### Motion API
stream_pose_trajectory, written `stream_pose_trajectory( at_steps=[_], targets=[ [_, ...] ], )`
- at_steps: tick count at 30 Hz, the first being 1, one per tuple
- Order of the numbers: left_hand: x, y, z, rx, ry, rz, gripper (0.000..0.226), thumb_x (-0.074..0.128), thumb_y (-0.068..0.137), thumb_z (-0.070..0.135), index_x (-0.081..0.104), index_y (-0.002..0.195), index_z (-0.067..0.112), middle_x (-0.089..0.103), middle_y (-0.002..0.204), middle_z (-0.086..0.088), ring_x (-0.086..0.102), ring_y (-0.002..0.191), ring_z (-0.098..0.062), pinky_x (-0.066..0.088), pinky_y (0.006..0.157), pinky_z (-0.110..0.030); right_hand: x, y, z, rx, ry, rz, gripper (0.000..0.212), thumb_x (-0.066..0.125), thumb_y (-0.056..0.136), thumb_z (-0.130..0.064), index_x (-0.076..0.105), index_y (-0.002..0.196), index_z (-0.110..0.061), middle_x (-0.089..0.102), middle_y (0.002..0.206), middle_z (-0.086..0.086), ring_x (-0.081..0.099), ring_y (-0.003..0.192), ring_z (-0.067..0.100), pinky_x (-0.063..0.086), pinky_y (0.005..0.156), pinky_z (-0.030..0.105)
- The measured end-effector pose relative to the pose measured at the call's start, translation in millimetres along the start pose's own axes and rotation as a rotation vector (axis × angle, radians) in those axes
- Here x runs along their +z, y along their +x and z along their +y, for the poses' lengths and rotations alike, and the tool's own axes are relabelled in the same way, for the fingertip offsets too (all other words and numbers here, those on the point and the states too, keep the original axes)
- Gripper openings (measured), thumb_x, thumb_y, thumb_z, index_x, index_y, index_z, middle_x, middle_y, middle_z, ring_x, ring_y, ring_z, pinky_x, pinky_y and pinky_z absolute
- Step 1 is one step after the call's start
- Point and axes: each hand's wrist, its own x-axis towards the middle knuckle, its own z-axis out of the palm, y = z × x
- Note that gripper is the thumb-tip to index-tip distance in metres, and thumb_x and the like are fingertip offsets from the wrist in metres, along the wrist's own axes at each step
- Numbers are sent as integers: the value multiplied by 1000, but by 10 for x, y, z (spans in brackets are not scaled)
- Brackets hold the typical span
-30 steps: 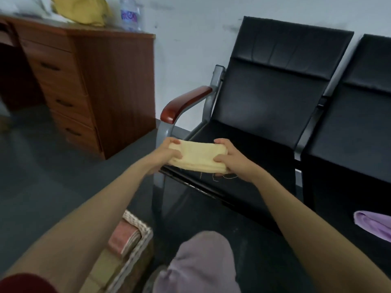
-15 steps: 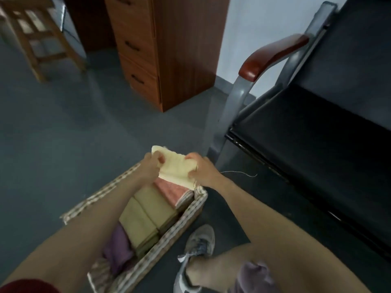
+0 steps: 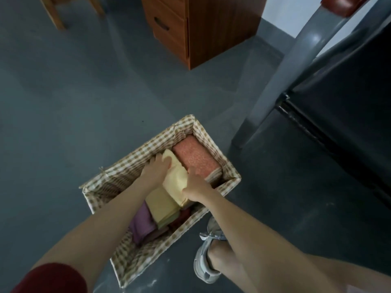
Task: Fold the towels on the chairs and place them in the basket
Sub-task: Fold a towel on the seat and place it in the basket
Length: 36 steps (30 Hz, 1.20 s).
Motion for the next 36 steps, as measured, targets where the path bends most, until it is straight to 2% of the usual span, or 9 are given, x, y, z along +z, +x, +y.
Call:
stream_pose_trajectory(
  at_steps=[3,6,9,12,18,24,26,31,36],
  targets=[
    [102,103,79,-14,-35,40,26,38,98,14,43,124,12,32,134,-17,37,120,-34,37,100,-42,43,26,77,-9,-139,7,77,45,96,-12,-7,152,-21,34,145,17,53,116,30,48,87,38],
    [228,134,126,-34,18,145,31,36,97,8,40,127,8,23,144,-15,33,127,-32,36,104,-40,71,35,93,-73,-289,69,69,49,97,-23,6,150,-18,46,134,17,55,112,32,47,82,38],
    [370,66,185,5,49,274,44,34,95,5,30,138,0,1,156,-17,11,142,-33,16,117,-43,36,7,60,-133,-475,146,51,53,94,-34,33,138,-16,52,124,12,57,107,30,43,73,36],
    [476,-93,297,-39,-31,310,55,35,94,8,18,145,-4,-1,157,-17,6,143,-34,3,118,-45,-11,-6,43,-178,-630,253,47,57,92,-30,42,133,-12,42,132,14,42,120,30,42,90,37],
    [510,-137,335,-83,-159,-55,100,51,88,51,-11,148,-1,-13,157,-16,-12,146,-28,-7,118,-42,-47,44,137,-110,-635,233,70,54,92,-36,19,147,-13,12,154,16,8,143,35,15,115,51],
    [380,-5,301,-118,-171,-285,117,63,81,53,-19,147,2,-25,155,-13,-20,144,-25,-1,120,-40,-78,29,158,-50,-628,119,69,44,97,-34,7,152,-15,-1,159,11,-3,146,33,6,117,53],
    [284,-54,376,-155,-145,-281,110,64,83,46,-13,149,2,-18,157,-14,-13,146,-27,5,120,-40,-131,-48,132,-63,-601,155,64,45,97,-29,14,150,-14,7,158,13,2,146,33,8,117,53],
    [-95,-337,609,-94,-28,-181,50,52,93,32,40,138,14,46,135,-9,47,122,-26,40,95,-36,-459,-416,6,-155,-589,306,48,50,93,-18,37,139,-14,34,145,15,27,136,33,24,112,48],
    [-735,-820,1059,64,-51,-6,40,50,95,29,48,132,15,55,130,-7,54,117,-24,44,89,-33,-1091,-1225,-72,-192,-619,489,34,50,94,-25,50,126,-11,50,127,12,46,121,31,35,99,43]
  ],
)
